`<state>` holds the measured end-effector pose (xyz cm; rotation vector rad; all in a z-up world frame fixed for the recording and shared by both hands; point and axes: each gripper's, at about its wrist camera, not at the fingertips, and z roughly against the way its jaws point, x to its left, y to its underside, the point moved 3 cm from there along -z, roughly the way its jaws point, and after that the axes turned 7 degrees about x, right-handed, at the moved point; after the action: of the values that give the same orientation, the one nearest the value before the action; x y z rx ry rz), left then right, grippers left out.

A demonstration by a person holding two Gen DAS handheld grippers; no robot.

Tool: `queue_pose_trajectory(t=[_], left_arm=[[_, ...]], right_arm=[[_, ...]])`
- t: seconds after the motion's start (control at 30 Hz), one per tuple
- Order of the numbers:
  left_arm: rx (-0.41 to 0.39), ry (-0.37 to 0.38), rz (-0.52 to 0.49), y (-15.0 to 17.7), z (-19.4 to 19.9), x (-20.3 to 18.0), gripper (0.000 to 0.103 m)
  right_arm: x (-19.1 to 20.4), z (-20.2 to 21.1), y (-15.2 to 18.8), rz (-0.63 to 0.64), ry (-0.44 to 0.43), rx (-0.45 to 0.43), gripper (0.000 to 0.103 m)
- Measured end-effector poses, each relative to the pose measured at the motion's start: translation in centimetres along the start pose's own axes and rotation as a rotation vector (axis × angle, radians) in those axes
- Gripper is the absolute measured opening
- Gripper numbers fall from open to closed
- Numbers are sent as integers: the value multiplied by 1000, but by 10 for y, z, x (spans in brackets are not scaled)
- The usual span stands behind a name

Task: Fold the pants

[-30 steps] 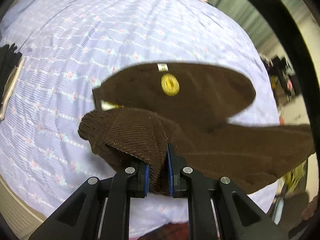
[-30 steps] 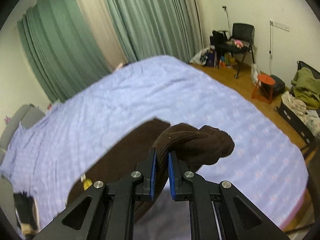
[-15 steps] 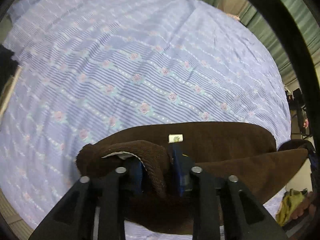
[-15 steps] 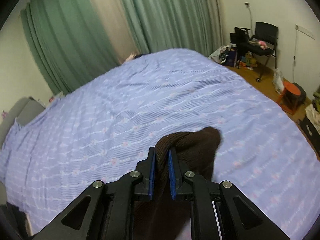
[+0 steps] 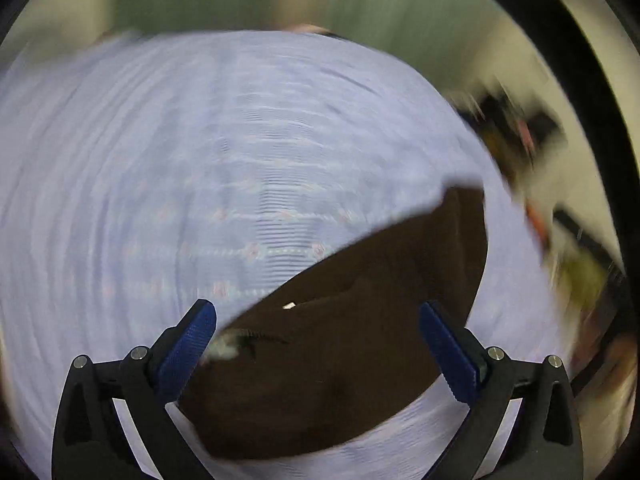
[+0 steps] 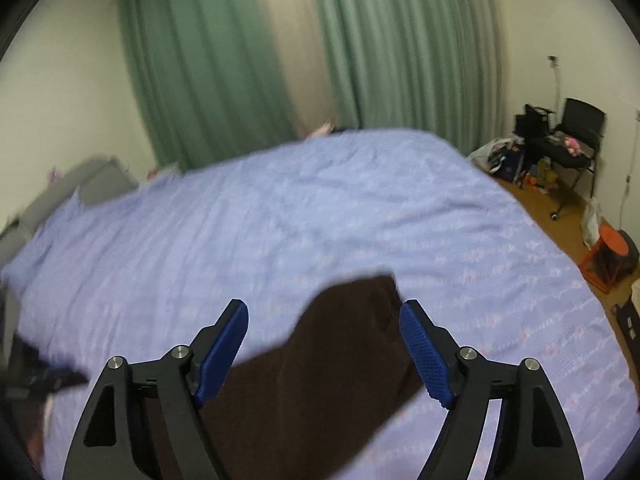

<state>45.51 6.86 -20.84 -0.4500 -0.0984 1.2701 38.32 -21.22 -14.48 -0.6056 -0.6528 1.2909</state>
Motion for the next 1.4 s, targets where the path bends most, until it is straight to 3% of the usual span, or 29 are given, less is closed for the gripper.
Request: queue_pose_trajectory(t=[0.13,0.33,0.4,0.43,0.47,0.5,0.57,0.7,0.8,0.93,1.1,1.2,1.3,1.37,1.4], left_arm=[[180,63,-250,-10,-52,-20,91],[375,85,-313,-16,-120,-34,85],[433,80,-325,-9,-131,-40,73],[448,80,-338,-5,-132,-44,59],[448,84,-345,-3,-135,-42,37],[441,86,-347,-1,-133,-42,26],[397,100,-343,-2,-120,-40,17],[199,84,-320,-26,-80,-25,17],[150,-20,-281,-43,-84,-4,17],[175,-69,-218,-51,-107,16,18],[211,-125,-151,-48,-136,30,19],[218,-161,-157,-44,-143,28,23],[191,-207,-142,-42,-141,29,40],[145,-222,-138,-41,-123,31,58],[131,-221,-125,-40,-114,33,61]], right_arm=[[1,-4,58,61,12,166,79],[0,-26,127,12,-66,381,78],[0,-34,140,-9,-82,424,78],[-1,-37,144,-21,-95,438,78],[-3,-40,146,-37,-118,447,78],[-6,-43,147,-45,-126,454,78],[-9,-47,149,-51,-140,466,77],[-4,-48,143,-14,-140,444,76],[5,-51,135,23,-132,421,76],[28,-67,120,93,-162,380,76],[40,-86,116,105,-254,407,66],[47,-90,118,121,-313,418,66],[56,-89,119,150,-355,413,64],[61,-89,116,170,-399,399,64],[64,-89,115,185,-427,396,64]])
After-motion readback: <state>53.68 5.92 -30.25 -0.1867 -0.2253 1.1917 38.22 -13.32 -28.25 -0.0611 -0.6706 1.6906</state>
